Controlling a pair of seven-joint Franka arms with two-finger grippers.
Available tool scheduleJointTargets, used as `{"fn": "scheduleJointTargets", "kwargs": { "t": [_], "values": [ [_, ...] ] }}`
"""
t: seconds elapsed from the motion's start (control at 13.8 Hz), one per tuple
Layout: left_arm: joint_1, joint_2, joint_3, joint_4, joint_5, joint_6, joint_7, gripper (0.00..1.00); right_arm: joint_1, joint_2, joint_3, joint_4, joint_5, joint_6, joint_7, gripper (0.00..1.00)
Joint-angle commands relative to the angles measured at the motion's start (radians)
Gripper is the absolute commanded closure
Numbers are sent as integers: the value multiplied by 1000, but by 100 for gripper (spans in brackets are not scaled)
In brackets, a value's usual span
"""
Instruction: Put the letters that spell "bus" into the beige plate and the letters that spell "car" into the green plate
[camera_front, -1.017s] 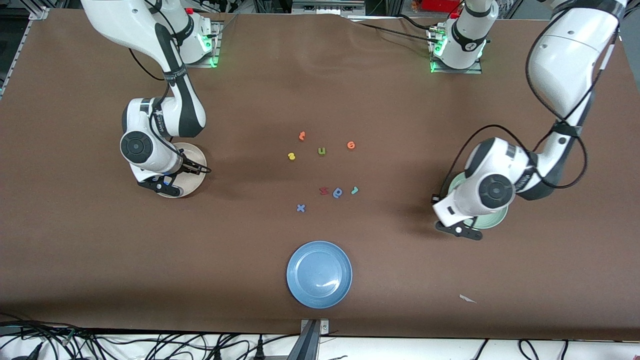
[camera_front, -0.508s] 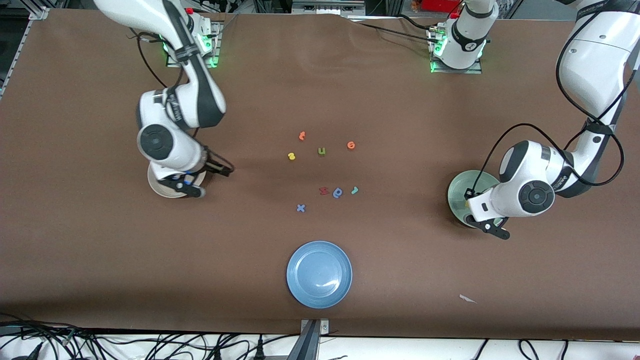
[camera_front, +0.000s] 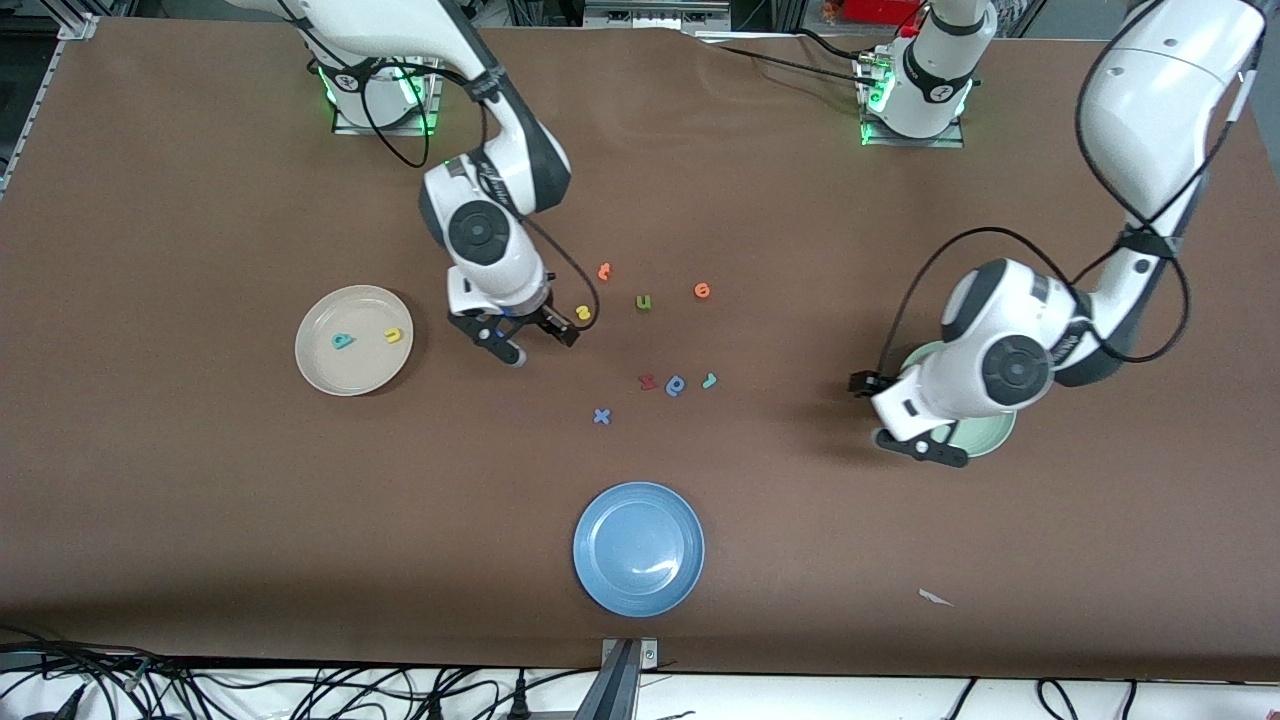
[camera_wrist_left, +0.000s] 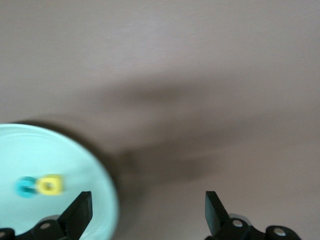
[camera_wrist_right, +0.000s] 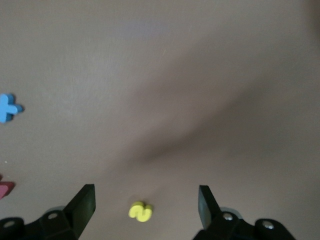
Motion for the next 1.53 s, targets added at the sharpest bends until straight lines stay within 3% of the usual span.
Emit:
{"fn": "scheduleJointTargets", "kwargs": {
  "t": [0.0,0.29,0.58,0.73,0.94,1.16,1.45],
  "values": [
    [-99,31,9,34,-21,44,-170,2,60,66,-5,7,17,96,99,13],
    [-248,83,32,35,-6,184,-359,3,109,96,-5,4,17,133,176,29],
    [-451,115,187,83,-15,227,-436,3,116,106,-5,0,17,133,181,55],
    [-495,160,201,149,-14,225,-470,3,116,106,-5,-5,17,131,181,69],
    [-508,178,204,166,-9,225,-482,6,116,100,-8,-5,16,131,170,91],
    [-518,191,210,166,-7,227,-482,12,111,61,-26,3,14,70,147,94],
    [-555,191,238,166,-7,225,-485,21,105,-44,-140,3,17,-137,-49,94]
  ]
}}
